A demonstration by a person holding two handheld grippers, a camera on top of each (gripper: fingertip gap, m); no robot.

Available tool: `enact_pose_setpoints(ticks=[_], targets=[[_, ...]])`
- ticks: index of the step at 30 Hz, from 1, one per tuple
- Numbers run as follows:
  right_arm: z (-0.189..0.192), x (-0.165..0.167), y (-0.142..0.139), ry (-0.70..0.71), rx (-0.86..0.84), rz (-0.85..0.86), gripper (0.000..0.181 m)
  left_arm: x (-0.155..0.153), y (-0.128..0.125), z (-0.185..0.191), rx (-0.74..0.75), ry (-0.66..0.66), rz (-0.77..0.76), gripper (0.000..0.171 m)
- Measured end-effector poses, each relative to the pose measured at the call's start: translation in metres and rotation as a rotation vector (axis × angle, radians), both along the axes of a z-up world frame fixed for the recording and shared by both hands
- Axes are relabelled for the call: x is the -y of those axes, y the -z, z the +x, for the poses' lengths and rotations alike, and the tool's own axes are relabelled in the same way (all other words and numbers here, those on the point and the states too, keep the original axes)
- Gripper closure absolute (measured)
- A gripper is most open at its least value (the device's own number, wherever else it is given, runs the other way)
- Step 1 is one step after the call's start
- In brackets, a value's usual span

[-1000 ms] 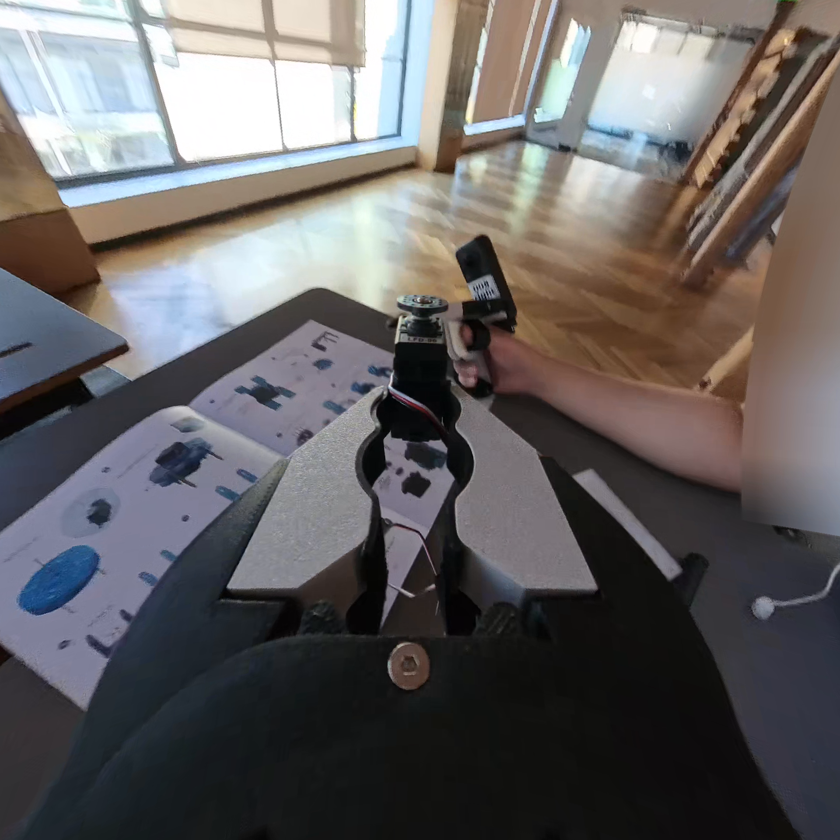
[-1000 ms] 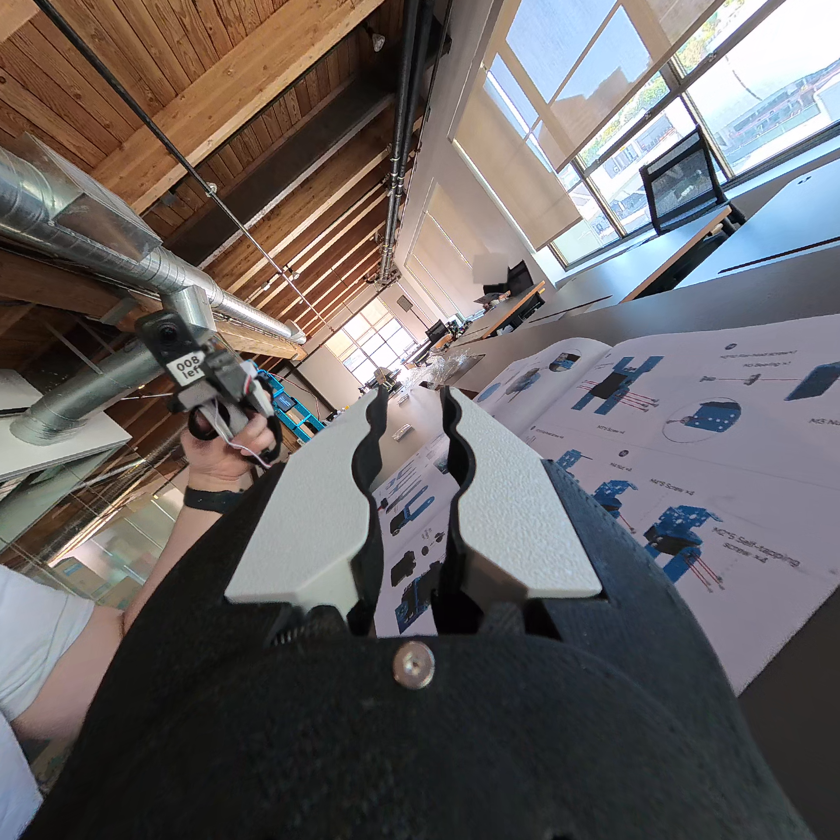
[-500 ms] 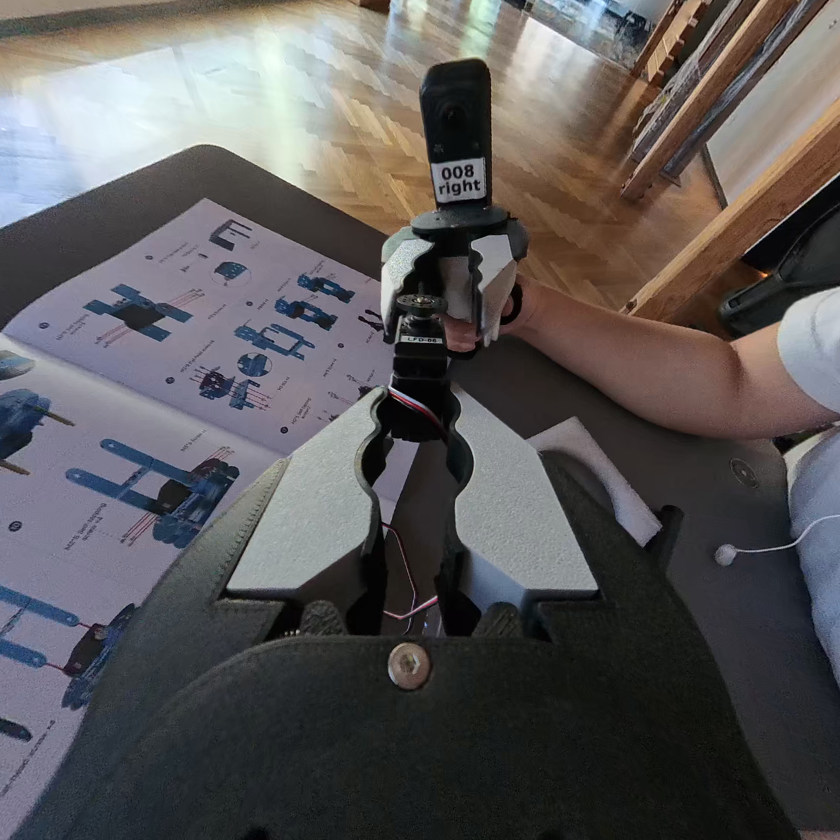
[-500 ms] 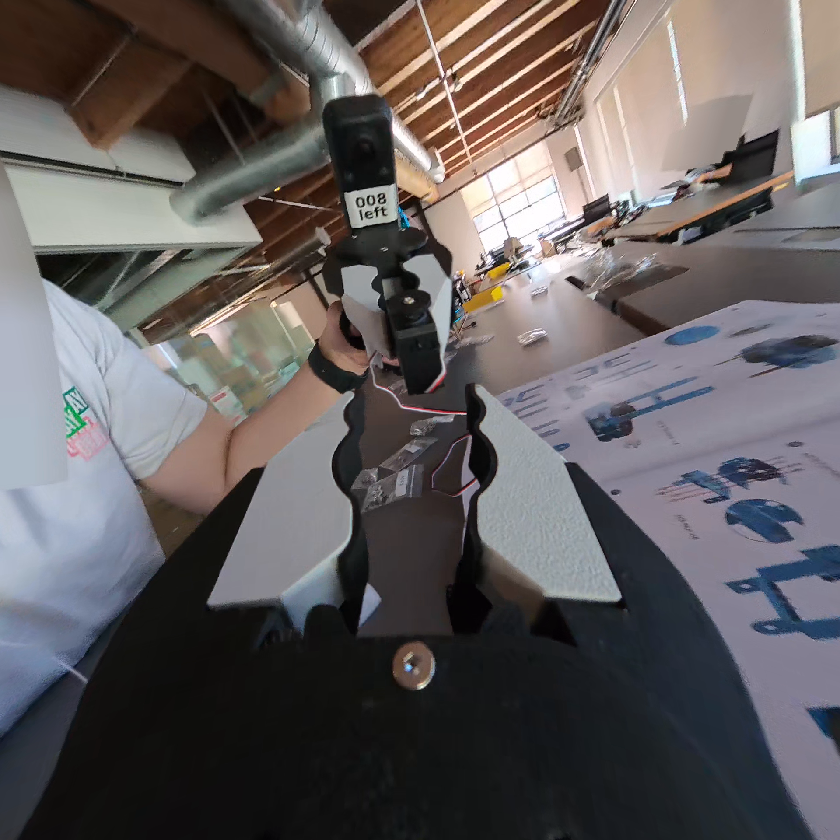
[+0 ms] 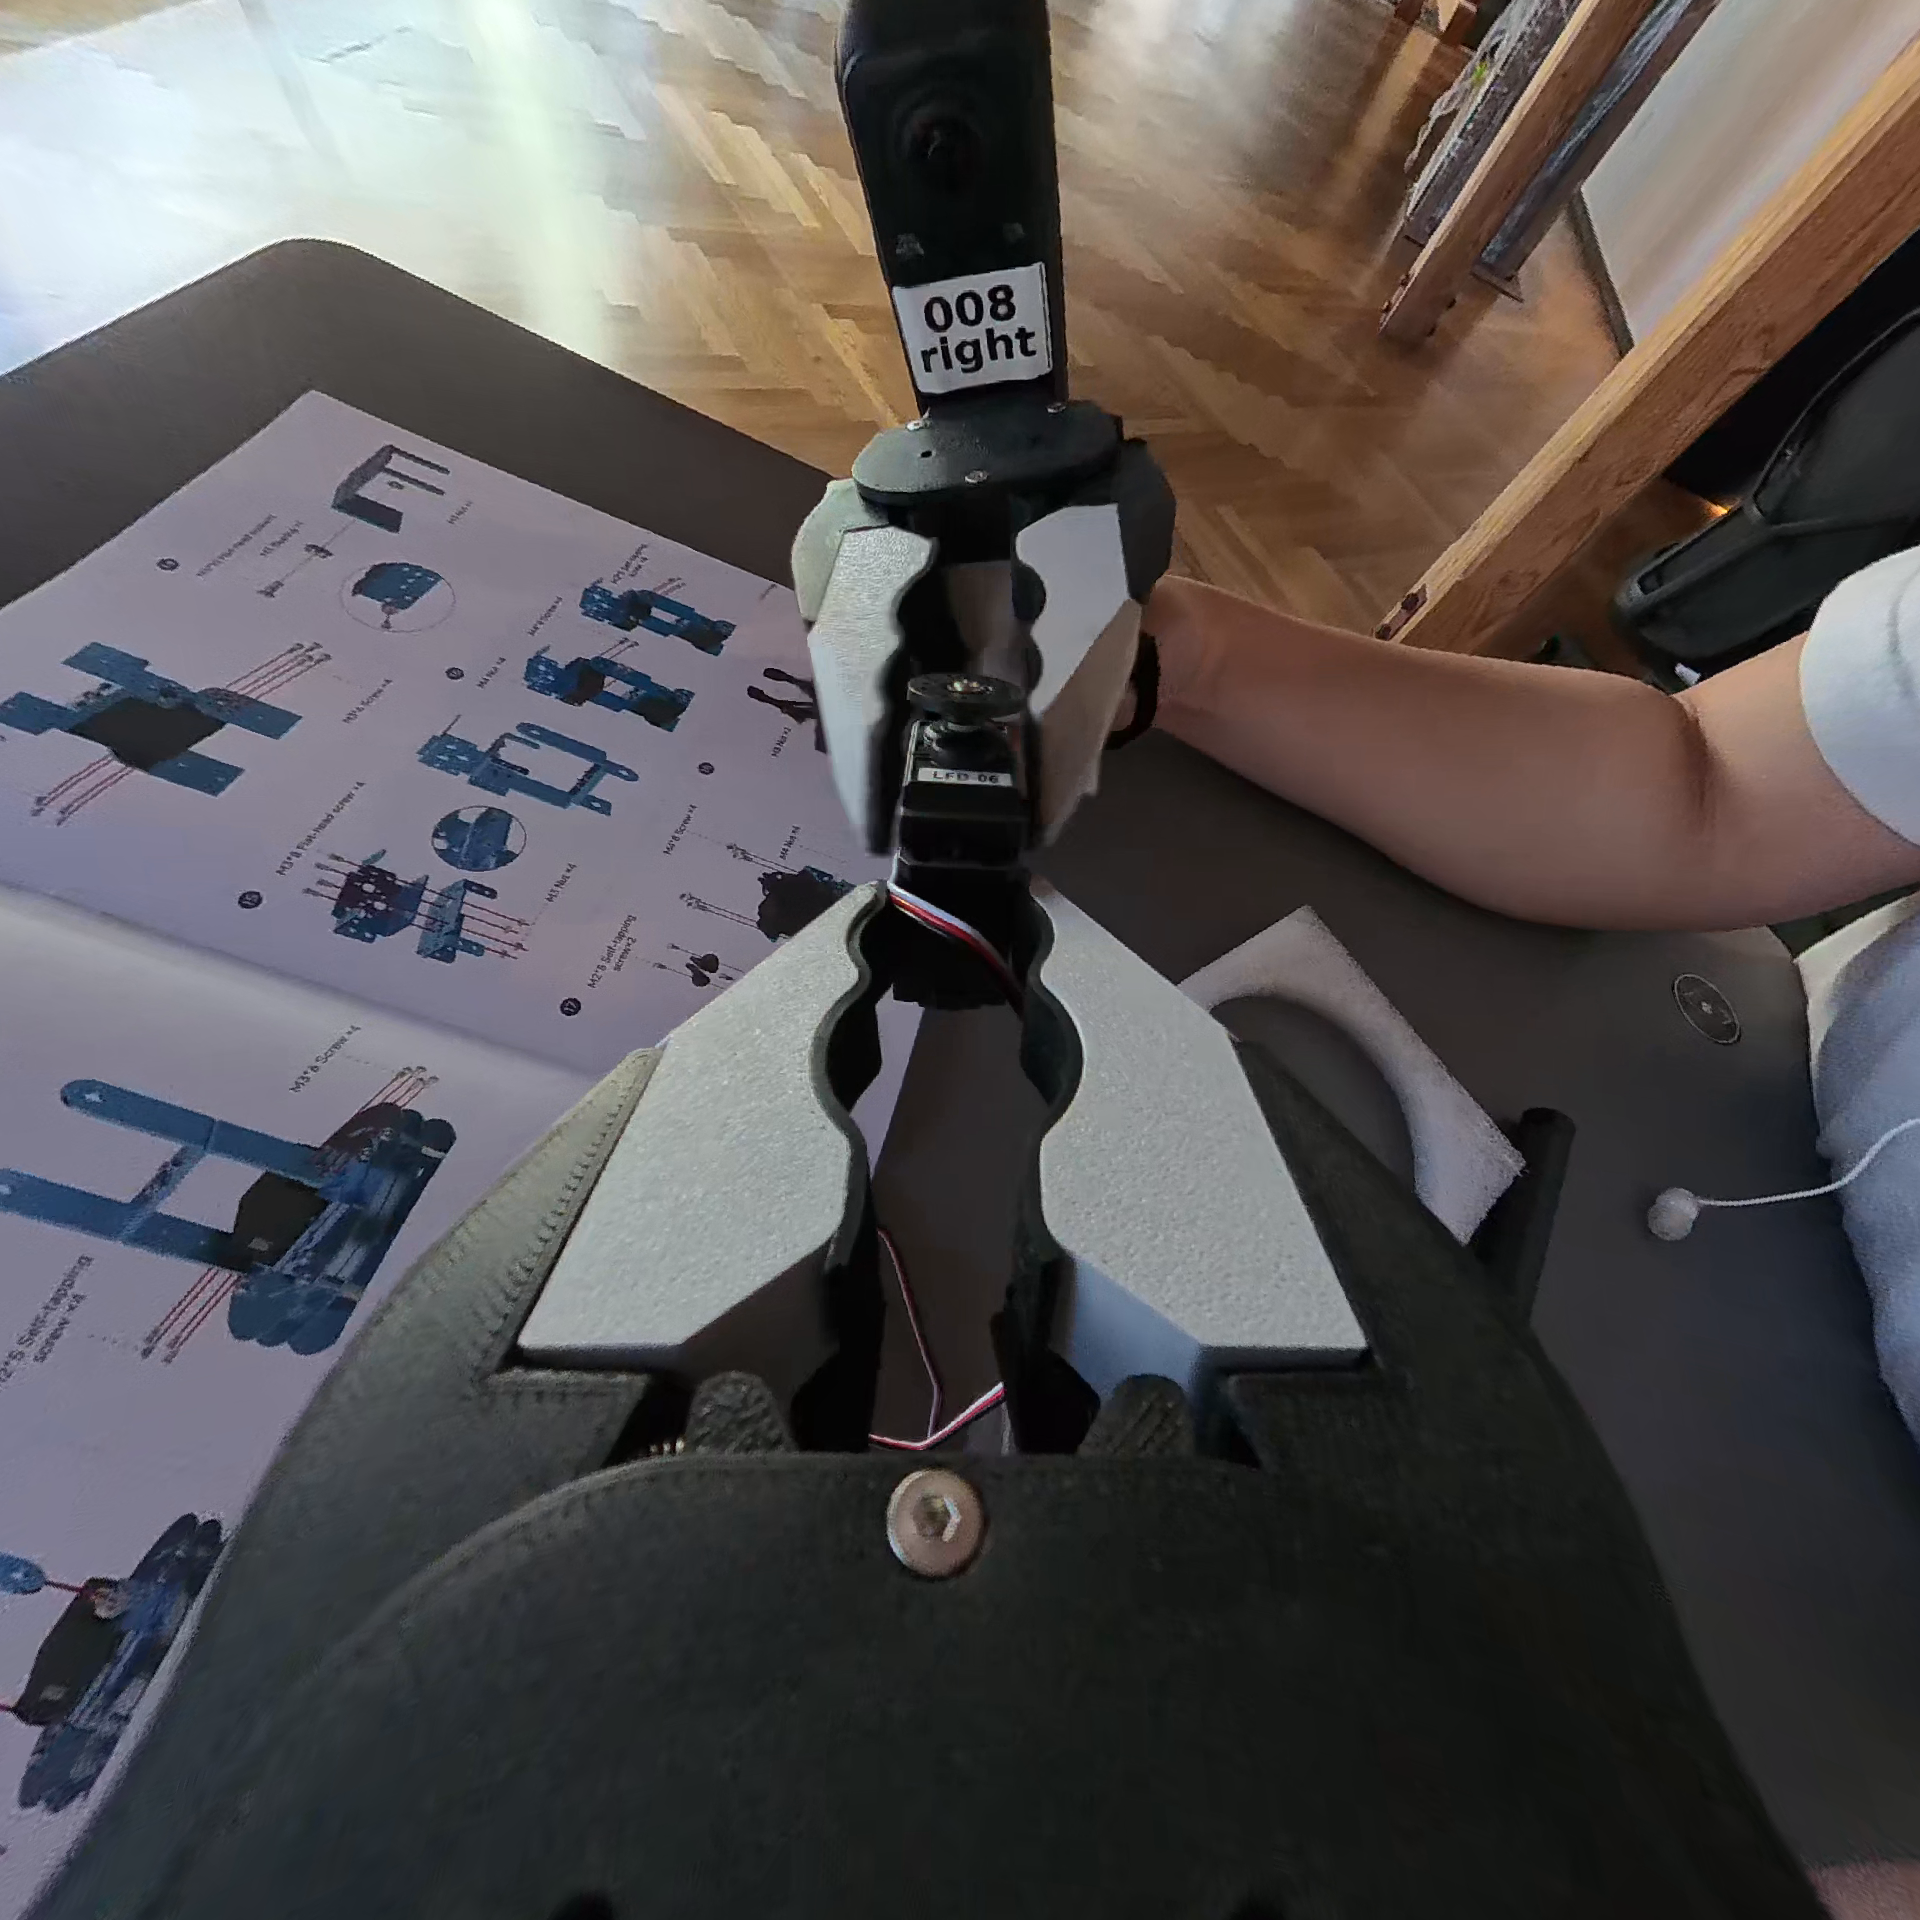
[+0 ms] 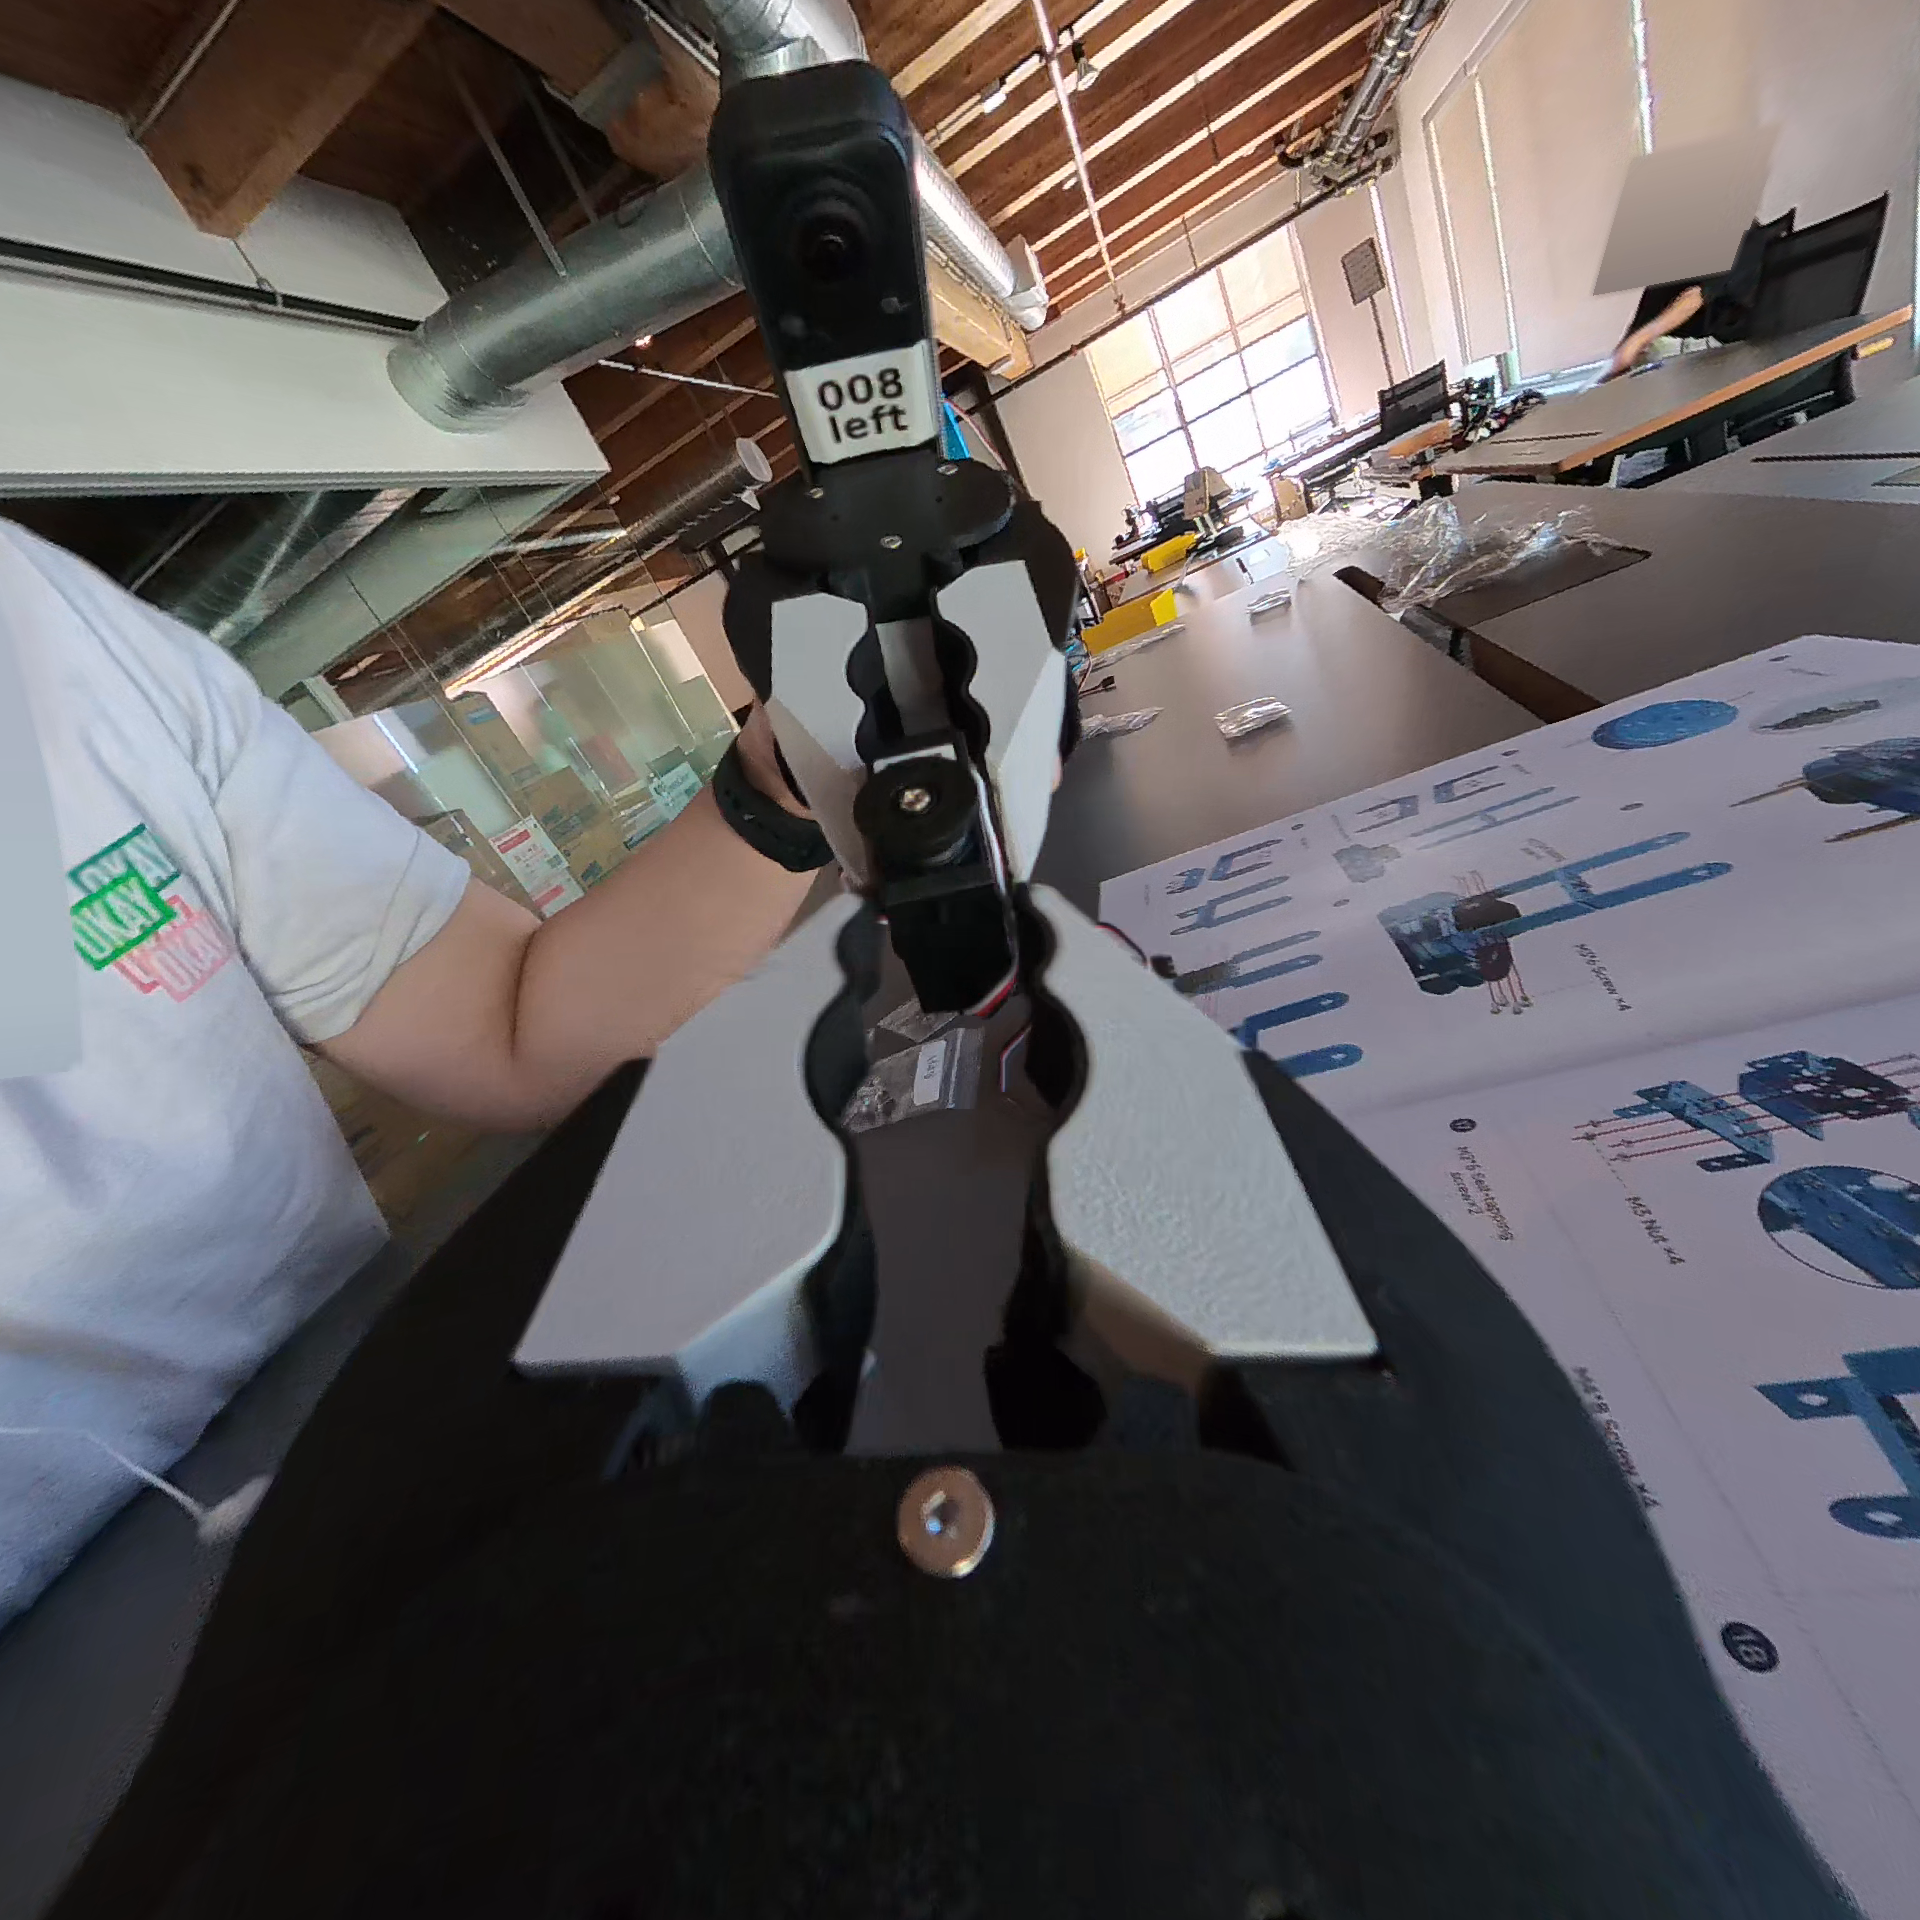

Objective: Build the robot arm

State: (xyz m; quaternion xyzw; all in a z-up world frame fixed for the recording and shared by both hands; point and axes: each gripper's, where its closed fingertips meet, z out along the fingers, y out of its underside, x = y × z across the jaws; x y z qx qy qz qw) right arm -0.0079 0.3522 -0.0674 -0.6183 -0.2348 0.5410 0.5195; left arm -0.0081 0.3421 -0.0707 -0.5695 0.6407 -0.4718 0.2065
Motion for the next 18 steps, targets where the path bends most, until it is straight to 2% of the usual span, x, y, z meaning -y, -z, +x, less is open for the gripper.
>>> enact_pose_setpoints(ticks=[8, 11, 15, 18], targets=[[-0.009, 0.009, 0.018, -0.035, 0.148, 0.020, 0.161, 0.008, 0.023, -0.012, -0.123, 0.055, -0.013, 0.144], [-0.012, 0.013, 0.021, -0.047, 0.186, 0.036, 0.161, 0.015, 0.028, -0.016, -0.144, 0.095, -0.016, 0.148], [-0.016, 0.018, 0.032, -0.080, 0.249, -0.024, 0.161, 0.019, 0.042, -0.021, -0.213, 0.129, 0.025, 0.150], [-0.020, 0.026, 0.052, -0.128, 0.369, -0.100, 0.161, 0.025, 0.061, -0.026, -0.301, 0.173, 0.086, 0.151]])
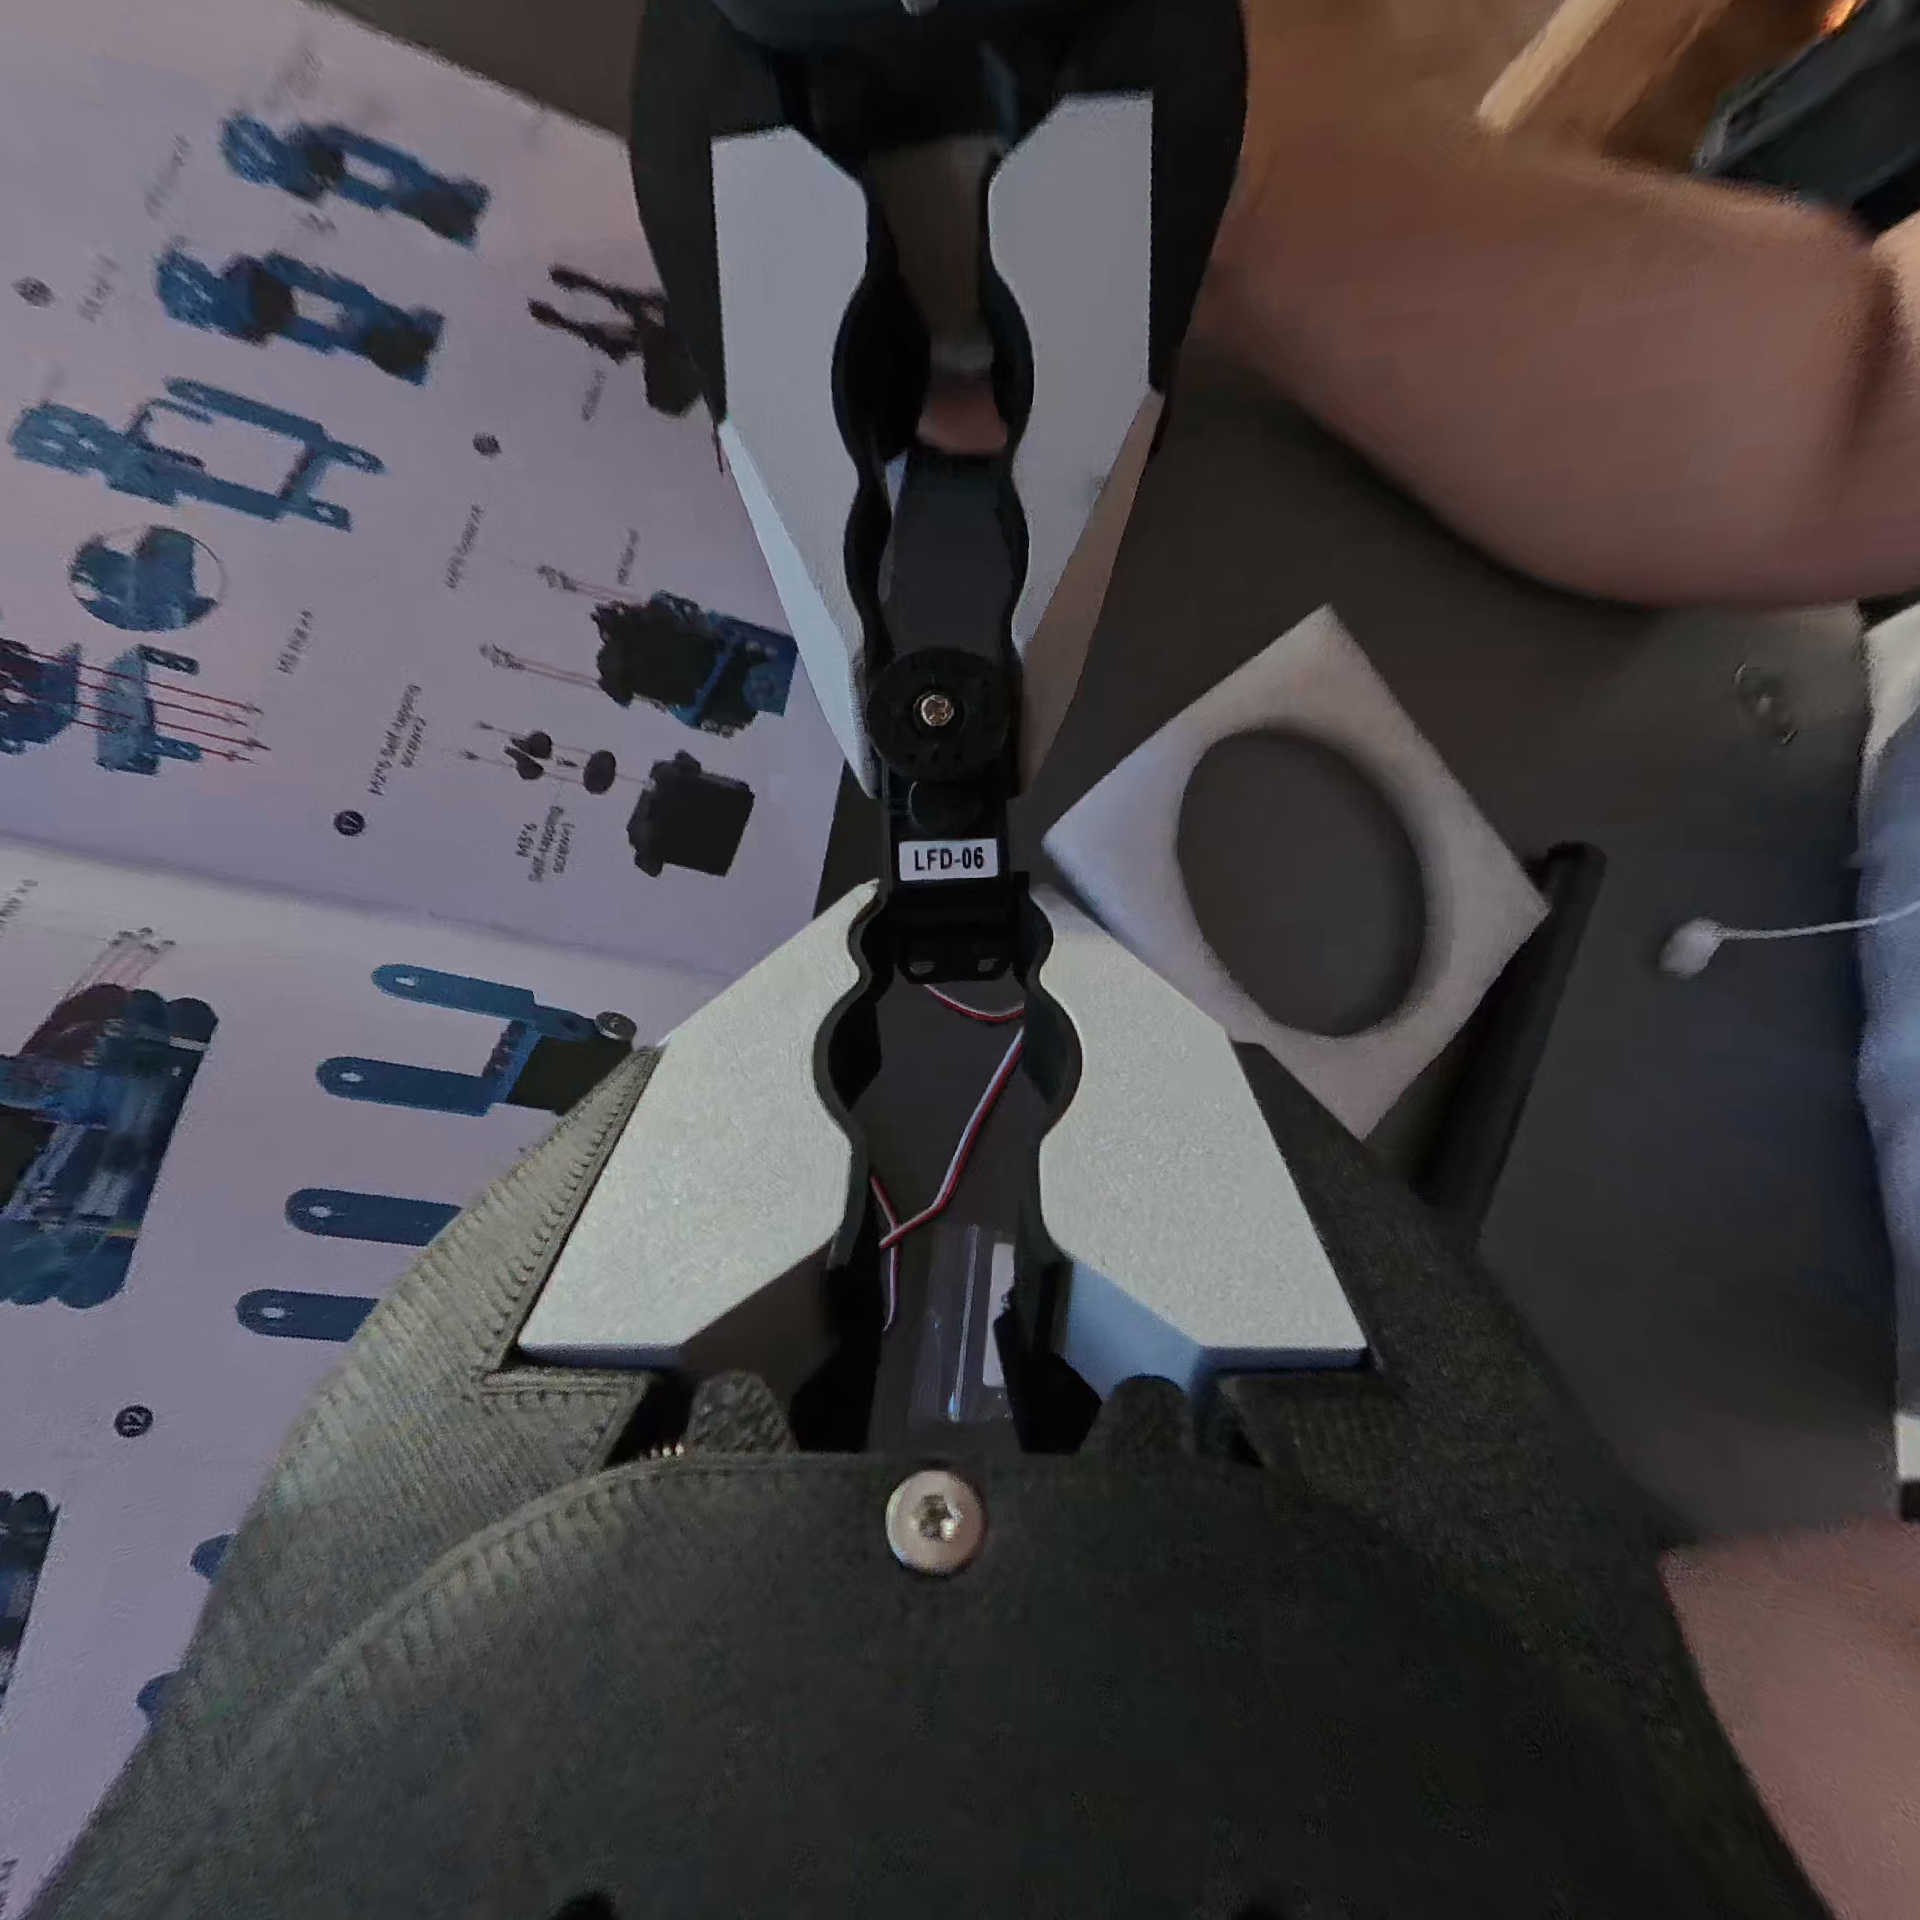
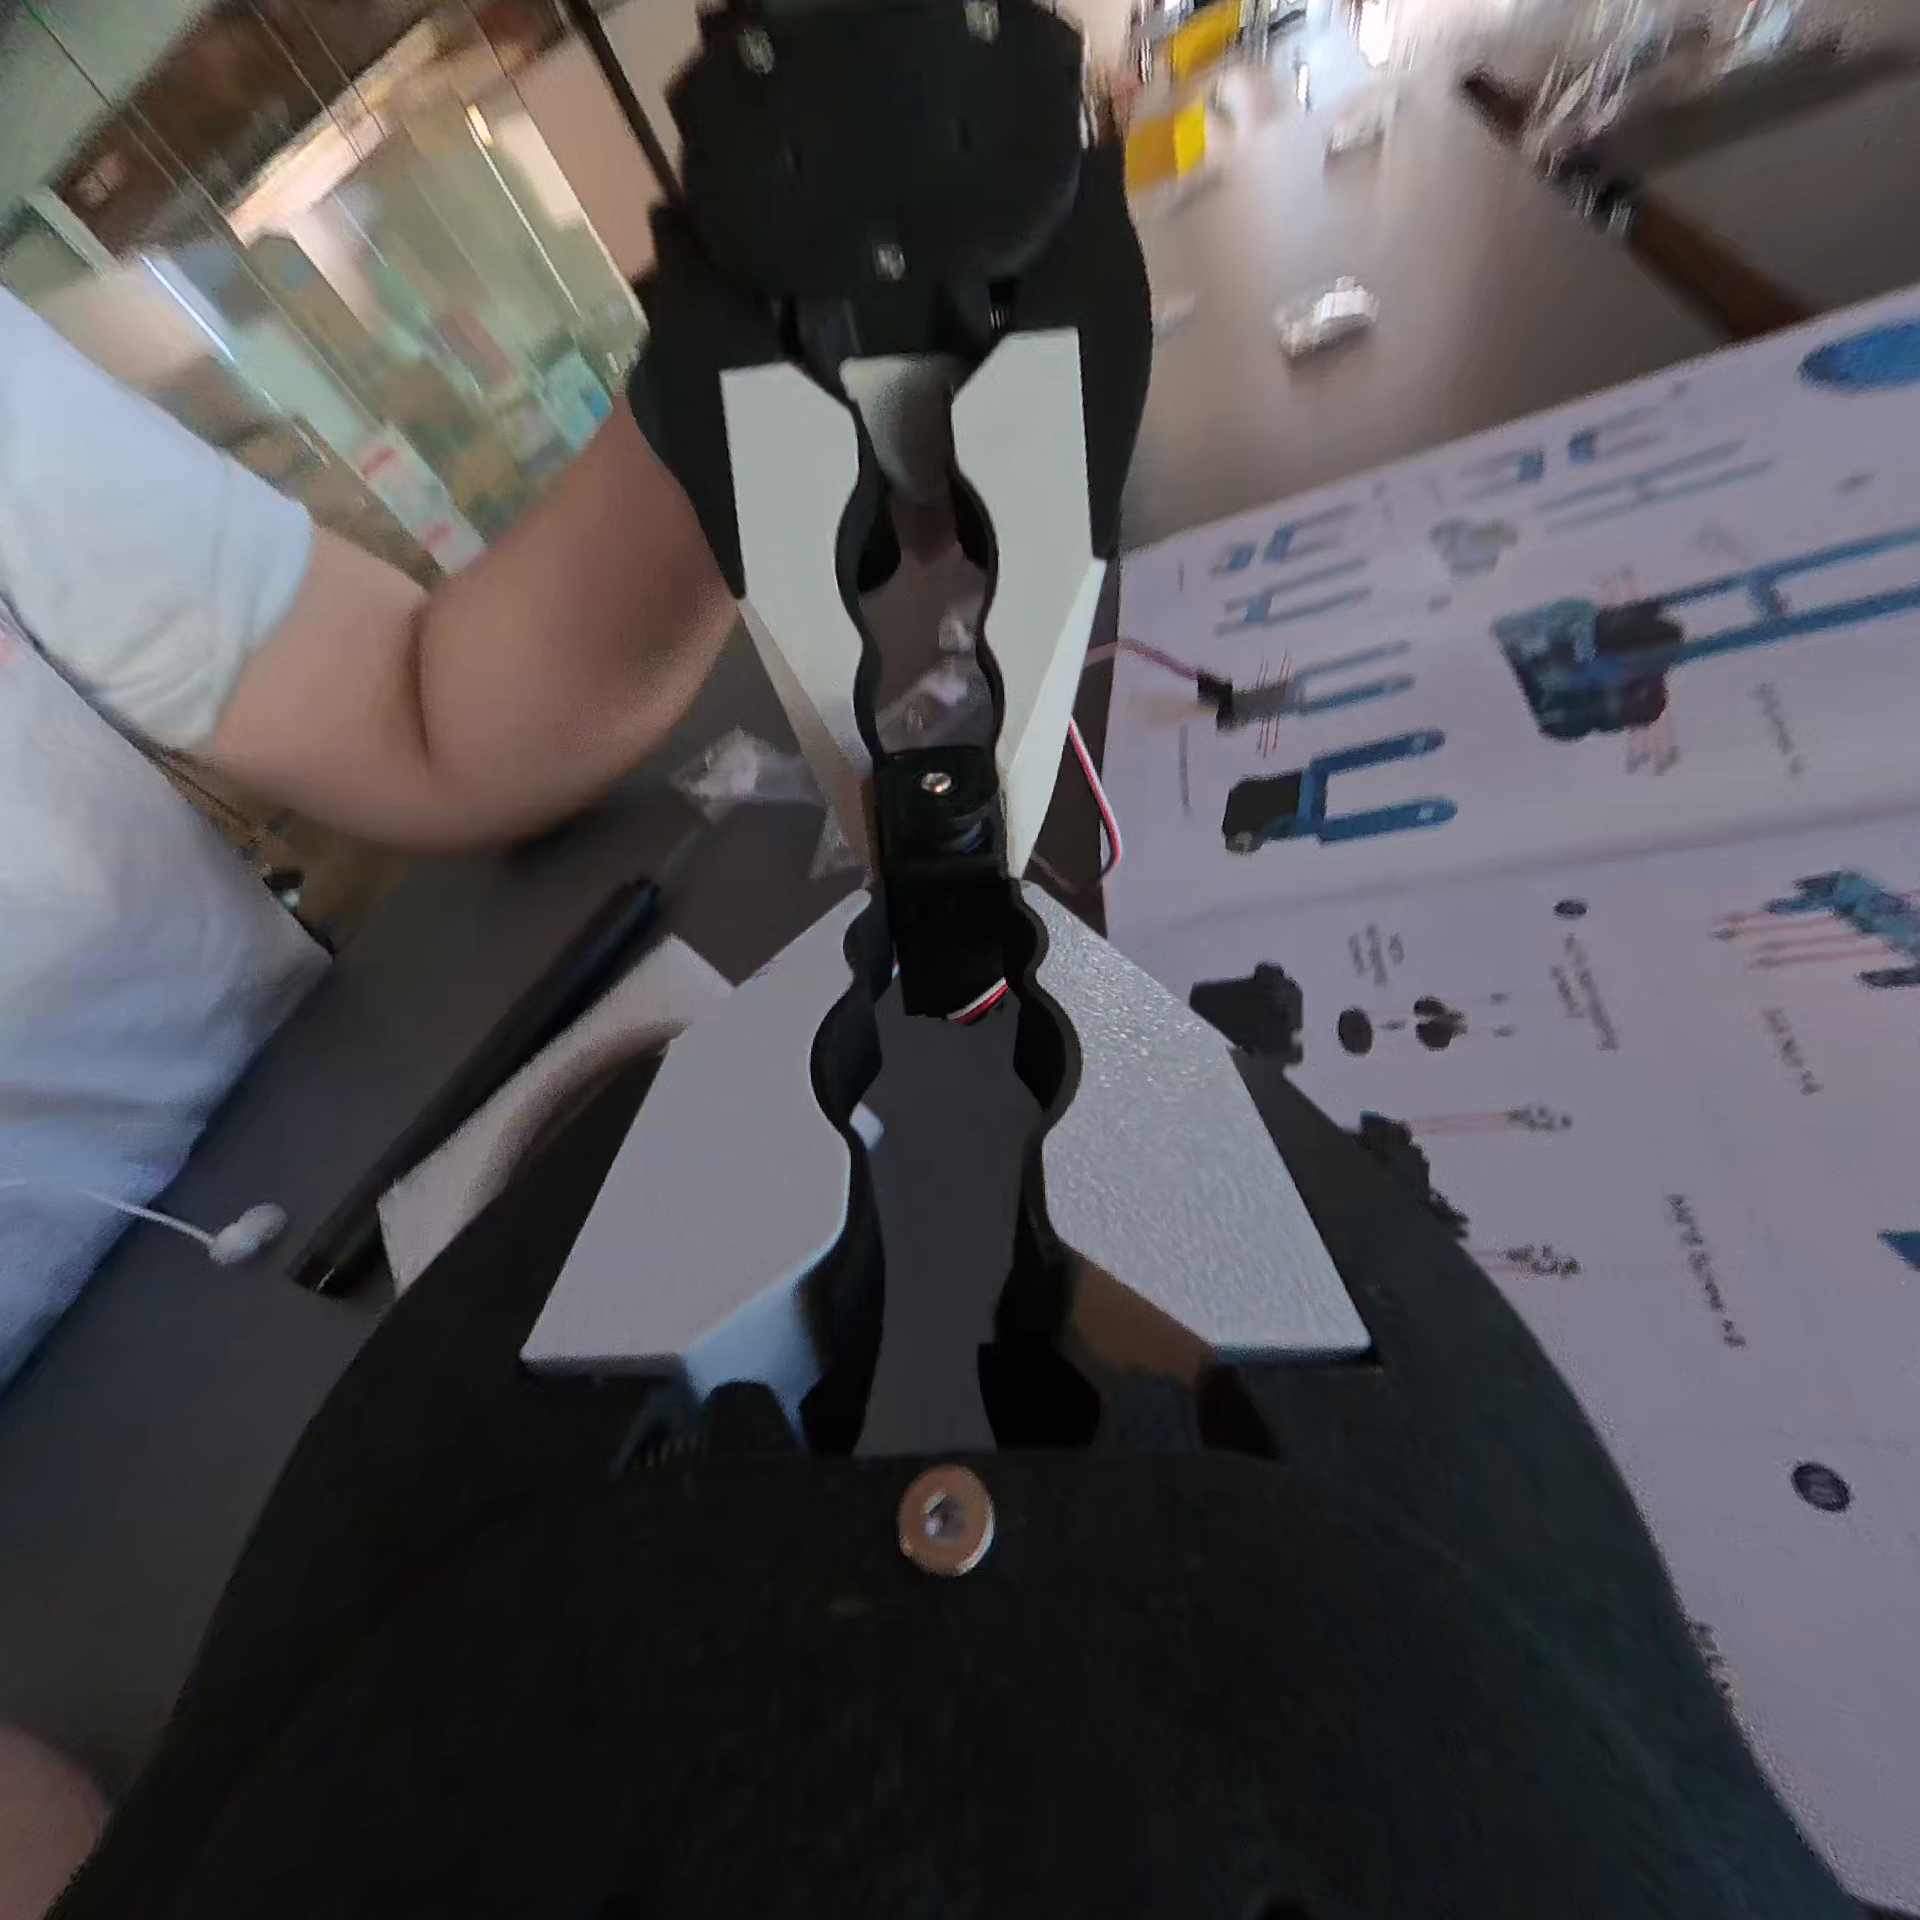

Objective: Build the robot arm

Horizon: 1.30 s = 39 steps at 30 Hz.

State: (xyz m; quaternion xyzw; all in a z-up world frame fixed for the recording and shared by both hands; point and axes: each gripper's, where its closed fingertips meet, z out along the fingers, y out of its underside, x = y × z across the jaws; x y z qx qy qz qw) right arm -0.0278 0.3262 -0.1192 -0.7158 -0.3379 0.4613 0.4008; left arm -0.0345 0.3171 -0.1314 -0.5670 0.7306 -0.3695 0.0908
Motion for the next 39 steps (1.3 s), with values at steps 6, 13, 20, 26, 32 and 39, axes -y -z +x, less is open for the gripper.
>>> enact_pose_setpoints(ticks=[6, 13, 20, 26, 32, 39], targets=[[-0.001, 0.012, 0.018, -0.053, 0.120, -0.048, 0.160, 0.006, 0.017, -0.002, -0.052, 0.067, 0.086, 0.151], [0.002, 0.018, 0.028, -0.071, 0.189, -0.066, 0.159, 0.009, 0.027, 0.002, -0.060, 0.101, 0.139, 0.151], [0.003, 0.019, 0.030, -0.073, 0.197, -0.080, 0.159, 0.008, 0.032, -0.001, -0.076, 0.112, 0.156, 0.151], [0.003, 0.019, 0.031, -0.073, 0.197, -0.097, 0.159, 0.007, 0.034, -0.002, -0.085, 0.114, 0.162, 0.151], [0.003, 0.020, 0.031, -0.080, 0.184, -0.109, 0.158, 0.008, 0.035, -0.003, -0.085, 0.119, 0.161, 0.151], [0.003, 0.021, 0.030, -0.088, 0.169, -0.124, 0.157, 0.009, 0.036, -0.003, -0.084, 0.128, 0.162, 0.151]])
